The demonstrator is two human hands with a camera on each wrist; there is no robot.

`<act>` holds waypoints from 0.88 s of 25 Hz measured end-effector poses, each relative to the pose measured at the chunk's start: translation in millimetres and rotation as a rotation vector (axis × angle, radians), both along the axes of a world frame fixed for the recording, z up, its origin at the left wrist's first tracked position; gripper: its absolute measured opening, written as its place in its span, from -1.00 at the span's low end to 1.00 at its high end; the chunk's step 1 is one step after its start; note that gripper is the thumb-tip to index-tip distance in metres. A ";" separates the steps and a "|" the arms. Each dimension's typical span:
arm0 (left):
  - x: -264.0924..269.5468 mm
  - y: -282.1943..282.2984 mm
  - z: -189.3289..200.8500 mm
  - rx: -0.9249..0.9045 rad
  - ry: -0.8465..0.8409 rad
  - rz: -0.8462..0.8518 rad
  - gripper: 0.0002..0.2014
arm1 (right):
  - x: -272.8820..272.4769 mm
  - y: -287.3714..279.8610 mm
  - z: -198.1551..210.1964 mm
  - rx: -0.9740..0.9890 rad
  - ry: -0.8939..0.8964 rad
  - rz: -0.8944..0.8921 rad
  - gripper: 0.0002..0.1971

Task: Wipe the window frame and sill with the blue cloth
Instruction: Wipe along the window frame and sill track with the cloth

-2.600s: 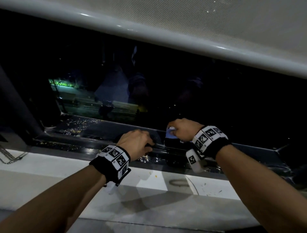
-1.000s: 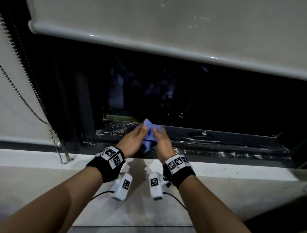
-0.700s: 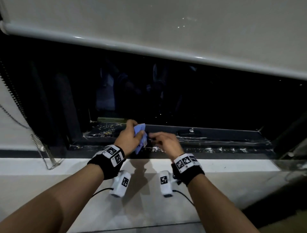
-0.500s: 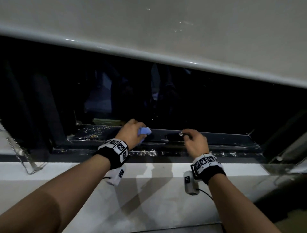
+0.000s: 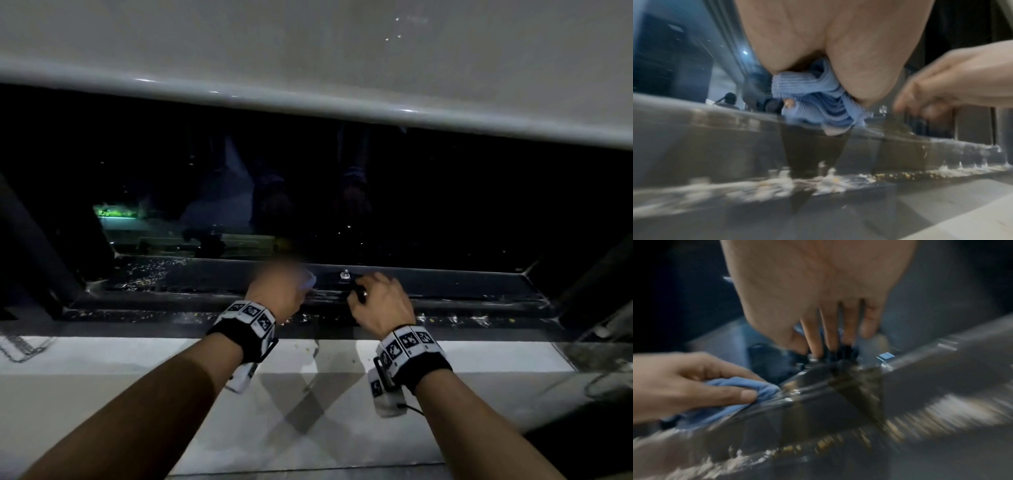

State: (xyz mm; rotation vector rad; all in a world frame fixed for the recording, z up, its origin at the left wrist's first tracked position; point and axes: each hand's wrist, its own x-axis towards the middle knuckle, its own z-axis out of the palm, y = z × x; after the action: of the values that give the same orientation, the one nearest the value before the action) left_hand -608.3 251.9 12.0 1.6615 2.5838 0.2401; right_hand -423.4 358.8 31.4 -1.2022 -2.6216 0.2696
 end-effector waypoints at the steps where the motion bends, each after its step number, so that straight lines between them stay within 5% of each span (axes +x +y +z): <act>1: -4.8 -8.2 -1.0 -0.028 0.022 -0.009 -0.59 | -6.4 -0.8 4.1 0.086 0.073 0.052 -0.60; 4: -32.1 -30.4 -4.7 -0.093 -0.002 0.107 -0.58 | -31.2 -6.8 6.6 0.125 0.137 0.289 -0.59; 8: -47.4 -33.7 -21.6 -0.109 0.025 0.185 -0.33 | -49.7 -16.3 -6.0 0.069 -0.103 0.382 -0.46; 12: -22.5 -55.4 -1.5 -0.089 -0.017 0.183 -0.60 | -60.5 -23.5 -11.1 0.122 -0.236 0.391 -0.46; 16: -78.9 -110.4 7.0 -0.089 -0.040 0.375 -0.63 | -78.7 -29.0 -4.6 0.081 -0.317 0.408 -0.45; 19: -85.1 -105.7 11.1 -0.173 0.113 0.311 -0.64 | -86.1 -29.6 -6.2 0.015 -0.308 0.403 -0.43; 22: -67.1 -82.3 12.2 -0.119 0.097 0.221 -0.76 | -85.9 -28.3 -10.5 0.026 -0.268 0.391 -0.44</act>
State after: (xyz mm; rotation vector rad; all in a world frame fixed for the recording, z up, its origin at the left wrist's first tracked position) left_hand -675.3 169.6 24.2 1.3829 2.7917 0.0145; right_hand -509.3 330.5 20.8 -0.7515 -3.0738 0.1499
